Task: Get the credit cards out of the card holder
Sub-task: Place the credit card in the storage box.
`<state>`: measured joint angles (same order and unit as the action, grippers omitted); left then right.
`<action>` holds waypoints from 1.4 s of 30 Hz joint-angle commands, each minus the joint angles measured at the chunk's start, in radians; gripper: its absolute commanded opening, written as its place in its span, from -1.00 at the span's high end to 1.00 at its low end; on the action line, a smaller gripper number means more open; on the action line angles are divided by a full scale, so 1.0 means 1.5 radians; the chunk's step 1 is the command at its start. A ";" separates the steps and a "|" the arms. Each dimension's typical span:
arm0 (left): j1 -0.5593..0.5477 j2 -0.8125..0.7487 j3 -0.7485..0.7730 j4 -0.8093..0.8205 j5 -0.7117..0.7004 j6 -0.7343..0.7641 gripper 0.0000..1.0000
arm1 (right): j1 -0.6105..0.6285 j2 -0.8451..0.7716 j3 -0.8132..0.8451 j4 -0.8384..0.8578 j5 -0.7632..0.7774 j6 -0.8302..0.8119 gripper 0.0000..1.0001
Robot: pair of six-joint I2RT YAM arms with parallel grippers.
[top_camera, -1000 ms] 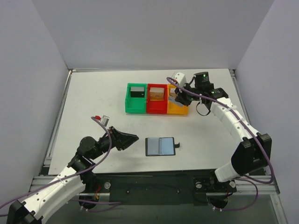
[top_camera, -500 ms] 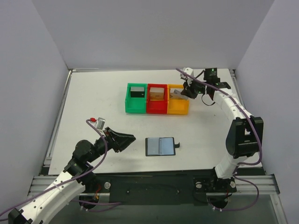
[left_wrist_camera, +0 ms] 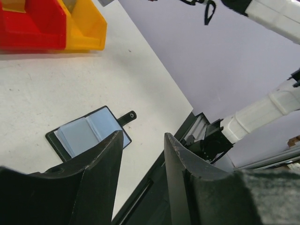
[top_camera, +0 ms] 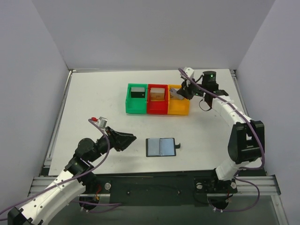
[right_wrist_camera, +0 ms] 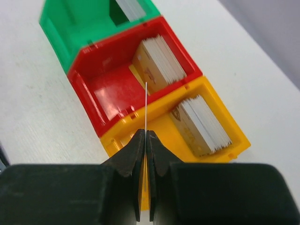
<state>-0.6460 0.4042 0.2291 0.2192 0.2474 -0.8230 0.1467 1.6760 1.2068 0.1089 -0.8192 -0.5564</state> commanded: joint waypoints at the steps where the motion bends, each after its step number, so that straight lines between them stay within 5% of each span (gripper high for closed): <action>1: 0.005 0.017 0.075 0.009 -0.017 0.050 -0.03 | 0.068 -0.122 0.024 0.090 -0.016 0.155 1.00; 8: 0.011 0.007 0.140 0.006 -0.008 0.075 -0.63 | 0.147 -0.239 0.045 -0.133 0.011 0.348 1.00; 13: 0.019 0.077 0.207 -0.026 0.096 0.077 -0.80 | 0.200 -0.324 0.018 -0.220 -0.011 0.391 1.00; 25: 0.026 0.125 0.206 0.073 0.258 0.098 -0.81 | 0.327 -0.429 -0.032 -0.314 -0.077 0.487 1.00; 42: 0.021 0.239 0.187 0.284 0.393 -0.003 -0.49 | 0.381 -0.440 -0.071 -0.219 -0.118 0.576 1.00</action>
<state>-0.6117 0.7681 0.5014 0.5335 0.7761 -0.7986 0.7033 1.0130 1.0916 -0.2817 -0.9680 0.2852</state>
